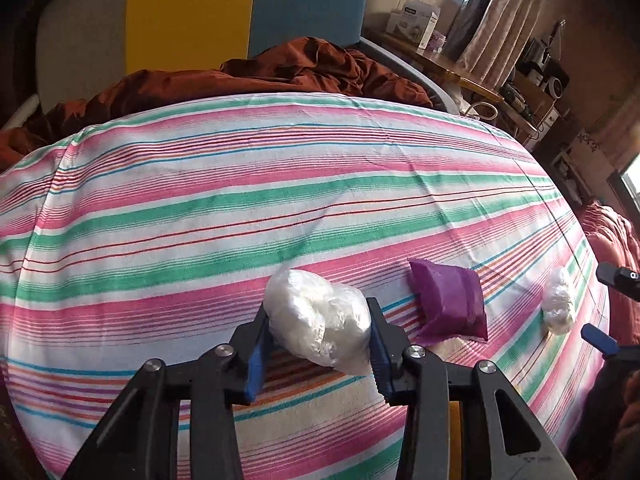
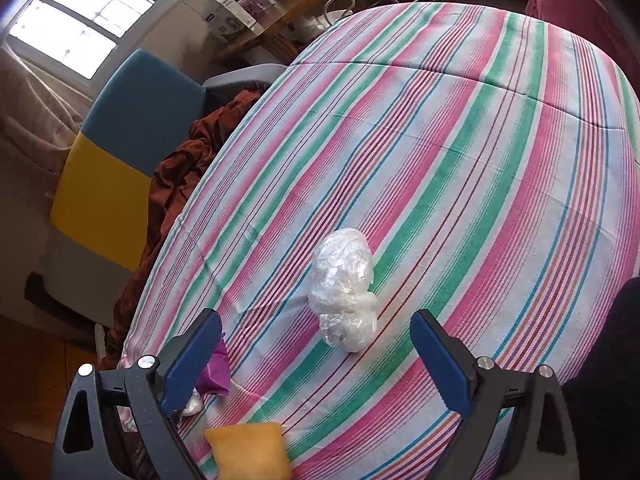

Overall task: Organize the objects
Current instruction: 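Grasp the clear plastic bag with the left gripper while the right gripper grasps the yellow sponge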

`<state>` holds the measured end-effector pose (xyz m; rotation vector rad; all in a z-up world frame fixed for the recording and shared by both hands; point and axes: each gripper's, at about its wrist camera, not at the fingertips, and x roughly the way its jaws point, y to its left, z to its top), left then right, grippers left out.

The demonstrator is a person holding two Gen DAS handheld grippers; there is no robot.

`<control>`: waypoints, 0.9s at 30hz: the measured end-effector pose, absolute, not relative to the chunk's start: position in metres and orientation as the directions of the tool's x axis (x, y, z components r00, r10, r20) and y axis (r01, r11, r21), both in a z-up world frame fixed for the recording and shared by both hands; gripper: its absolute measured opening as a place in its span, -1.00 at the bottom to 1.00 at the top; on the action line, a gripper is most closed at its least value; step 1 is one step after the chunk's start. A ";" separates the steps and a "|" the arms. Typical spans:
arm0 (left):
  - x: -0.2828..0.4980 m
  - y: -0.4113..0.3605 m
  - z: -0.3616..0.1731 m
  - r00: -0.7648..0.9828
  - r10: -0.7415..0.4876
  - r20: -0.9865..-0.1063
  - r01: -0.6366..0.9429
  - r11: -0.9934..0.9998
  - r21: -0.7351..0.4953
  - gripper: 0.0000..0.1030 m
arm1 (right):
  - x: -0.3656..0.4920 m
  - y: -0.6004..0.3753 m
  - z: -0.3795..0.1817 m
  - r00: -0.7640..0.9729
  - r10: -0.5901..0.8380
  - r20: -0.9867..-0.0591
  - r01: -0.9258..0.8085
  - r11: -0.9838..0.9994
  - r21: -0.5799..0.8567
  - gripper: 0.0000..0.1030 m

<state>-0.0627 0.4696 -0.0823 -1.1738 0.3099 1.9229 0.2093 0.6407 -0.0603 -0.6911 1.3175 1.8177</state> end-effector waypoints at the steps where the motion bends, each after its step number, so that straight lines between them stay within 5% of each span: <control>1: -0.062 0.464 -0.082 -0.216 0.529 -0.820 -0.758 -0.620 -0.201 -0.17 | 0.206 0.640 -0.060 -0.562 0.245 -0.790 -0.826 -0.206 0.524 0.83; 7: -0.043 0.427 -0.081 -0.261 0.529 -0.807 -0.750 -0.637 -0.175 -0.16 | 0.164 0.625 -0.067 -0.596 0.061 -0.801 -0.760 -0.366 0.538 0.72; 13: -0.013 0.389 -0.083 -0.272 0.540 -0.796 -0.757 -0.631 -0.169 -0.16 | 0.102 0.571 -0.081 -0.440 -0.107 -0.891 -0.638 -0.661 0.395 0.72; 21: 0.002 0.370 -0.085 -0.288 0.564 -0.774 -0.780 -0.607 -0.152 -0.15 | 0.078 0.539 -0.091 -0.330 -0.073 -0.941 -0.548 -0.797 0.254 0.88; 27: 0.005 0.370 -0.088 -0.302 0.579 -0.757 -0.797 -0.589 -0.132 -0.12 | 0.080 0.539 -0.088 -0.349 -0.058 -0.935 -0.532 -0.810 0.249 0.50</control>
